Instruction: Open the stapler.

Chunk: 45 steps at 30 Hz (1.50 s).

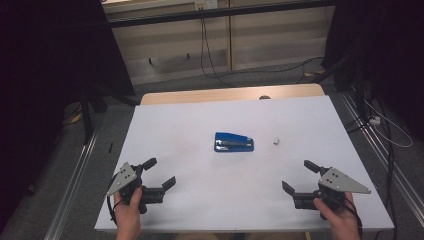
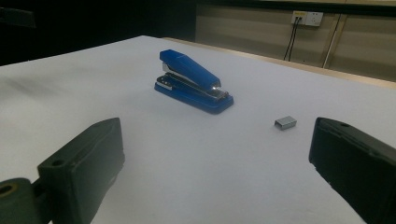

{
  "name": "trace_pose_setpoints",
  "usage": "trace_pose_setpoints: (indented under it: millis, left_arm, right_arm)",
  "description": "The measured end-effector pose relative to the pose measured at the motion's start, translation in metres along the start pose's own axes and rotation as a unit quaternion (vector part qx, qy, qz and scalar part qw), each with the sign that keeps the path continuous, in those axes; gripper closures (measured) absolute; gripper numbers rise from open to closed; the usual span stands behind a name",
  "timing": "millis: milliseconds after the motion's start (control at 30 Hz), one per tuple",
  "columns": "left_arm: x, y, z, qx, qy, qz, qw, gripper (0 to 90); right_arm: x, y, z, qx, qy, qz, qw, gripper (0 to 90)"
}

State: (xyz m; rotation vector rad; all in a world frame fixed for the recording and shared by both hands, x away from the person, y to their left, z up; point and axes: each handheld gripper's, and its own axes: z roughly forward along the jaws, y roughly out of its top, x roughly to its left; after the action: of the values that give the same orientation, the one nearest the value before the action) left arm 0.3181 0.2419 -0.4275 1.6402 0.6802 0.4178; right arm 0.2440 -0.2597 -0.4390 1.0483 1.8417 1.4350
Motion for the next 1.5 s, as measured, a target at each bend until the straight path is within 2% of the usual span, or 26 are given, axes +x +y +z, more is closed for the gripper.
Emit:
trace_pose_setpoints:
  millis: [233, 400, 500, 567, 667, 800, 867, 1100, 1167, 1233, 1300, 1400, 1500]
  left_arm:
    - [0.001, 0.0, 0.003, 0.002, 0.002, 0.0, 1.0, 2.1]
    - [0.001, 0.001, 0.005, 0.003, 0.0, -0.006, 1.0, 2.0]
    - [0.0, 0.002, 0.008, 0.0, -0.003, -0.009, 1.0, 1.9]
    - [-0.002, 0.005, 0.014, 0.002, -0.015, -0.006, 0.9999, 1.9]
    - [-0.002, 0.006, 0.021, 0.002, -0.031, -0.006, 0.9995, 1.7]
    - [-0.001, 0.009, 0.03, 0.009, -0.028, -0.006, 0.9996, 1.6]
    - [-0.001, 0.009, 0.035, 0.014, -0.028, -0.015, 0.9994, 1.6]
    - [0.0, 0.011, 0.051, 0.026, -0.036, -0.02, 0.9988, 1.6]
    - [0.0, 0.013, 0.056, 0.032, -0.035, -0.014, 0.9988, 1.7]
    - [-0.001, 0.014, 0.059, 0.033, -0.038, -0.016, 0.9986, 1.7]
    - [-0.002, 0.016, 0.066, 0.039, -0.047, -0.016, 0.998, 1.7]
    - [-0.002, 0.018, 0.074, 0.056, -0.036, -0.013, 0.9977, 2.6]
    - [0.0, 0.019, 0.081, 0.05, -0.031, -0.01, 0.9982, 4.0]
  right_arm:
    - [-0.001, -0.001, -0.002, 0.004, -0.002, 0.007, 1.0, 2.8]
    - [-0.001, -0.001, -0.002, 0.006, -0.005, 0.003, 1.0, 2.9]
    - [-0.001, -0.002, 0.001, 0.014, 0.001, 0.01, 0.9999, 2.9]
    - [-0.001, -0.002, 0.004, 0.023, 0.003, 0.013, 0.9997, 2.9]
    - [-0.002, -0.001, 0.009, 0.032, -0.007, -0.001, 0.9995, 3.0]
    - [-0.002, 0.004, 0.017, 0.036, -0.013, -0.017, 0.9991, 3.3]
    - [-0.003, 0.005, 0.022, 0.037, -0.013, -0.02, 0.999, 3.5]
    - [-0.008, 0.01, 0.033, 0.041, -0.016, -0.02, 0.9988, 3.6]
    - [-0.009, 0.011, 0.037, 0.041, -0.018, -0.021, 0.9988, 3.6]
    - [-0.009, 0.014, 0.04, 0.04, -0.018, -0.019, 0.9988, 3.6]
    - [-0.01, 0.016, 0.042, 0.038, -0.017, -0.022, 0.9989, 3.5]
    - [-0.01, 0.019, 0.047, 0.035, -0.017, -0.021, 0.999, 3.5]
    - [-0.01, 0.021, 0.052, 0.036, -0.016, -0.02, 0.999, 3.4]
